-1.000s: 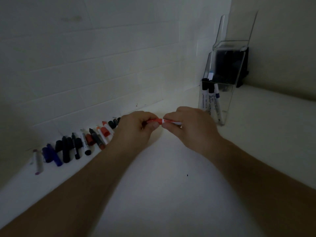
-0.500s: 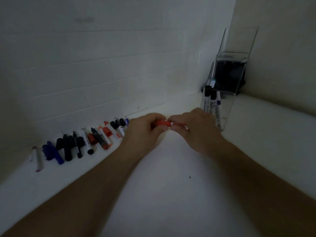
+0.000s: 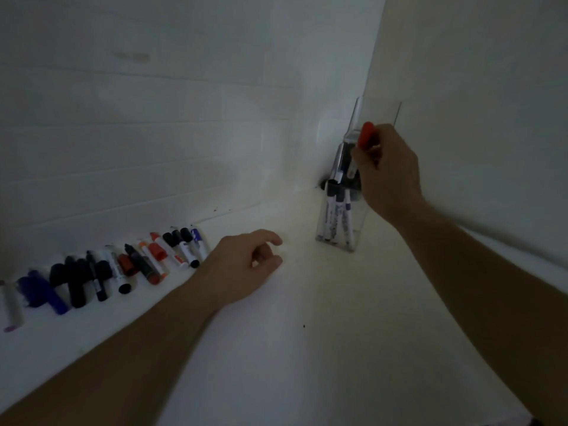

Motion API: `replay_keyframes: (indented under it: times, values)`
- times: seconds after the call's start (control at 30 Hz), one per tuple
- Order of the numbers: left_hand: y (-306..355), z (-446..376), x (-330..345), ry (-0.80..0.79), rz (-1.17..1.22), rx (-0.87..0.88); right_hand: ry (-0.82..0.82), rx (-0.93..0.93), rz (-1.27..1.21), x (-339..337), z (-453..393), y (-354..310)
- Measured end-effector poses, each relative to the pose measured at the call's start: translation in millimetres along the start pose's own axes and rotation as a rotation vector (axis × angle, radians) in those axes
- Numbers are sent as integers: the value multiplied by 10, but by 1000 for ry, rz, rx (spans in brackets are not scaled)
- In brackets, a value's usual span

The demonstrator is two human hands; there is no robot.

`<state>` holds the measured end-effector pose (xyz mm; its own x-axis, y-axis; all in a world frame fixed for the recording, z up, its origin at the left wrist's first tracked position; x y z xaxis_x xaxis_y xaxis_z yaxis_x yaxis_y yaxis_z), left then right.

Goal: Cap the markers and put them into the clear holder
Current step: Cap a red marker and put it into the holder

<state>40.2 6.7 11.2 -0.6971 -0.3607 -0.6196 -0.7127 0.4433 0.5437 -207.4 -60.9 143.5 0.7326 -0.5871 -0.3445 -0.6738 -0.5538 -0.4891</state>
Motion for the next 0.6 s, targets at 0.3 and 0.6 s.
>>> replay_keyframes:
  times: [0.3,0.6]
  values:
    - [-35,12,-24,-31,-33,61,-266,-107,446,187,249,404]
    - [50,-28,-207,70,-104,256,-314,-54,309,96,434,491]
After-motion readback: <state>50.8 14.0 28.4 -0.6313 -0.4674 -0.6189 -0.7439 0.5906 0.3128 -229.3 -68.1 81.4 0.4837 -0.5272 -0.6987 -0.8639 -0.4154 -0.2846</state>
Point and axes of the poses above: each hand's wrist, its own z-axis away from the middle knuckle, its own x-axis out of the palm, y = z × x, the point moved 1 cm from there along -z, towards the middle knuckle, and after that the axes turned 8 degrees about y, right-handed, at the moved point
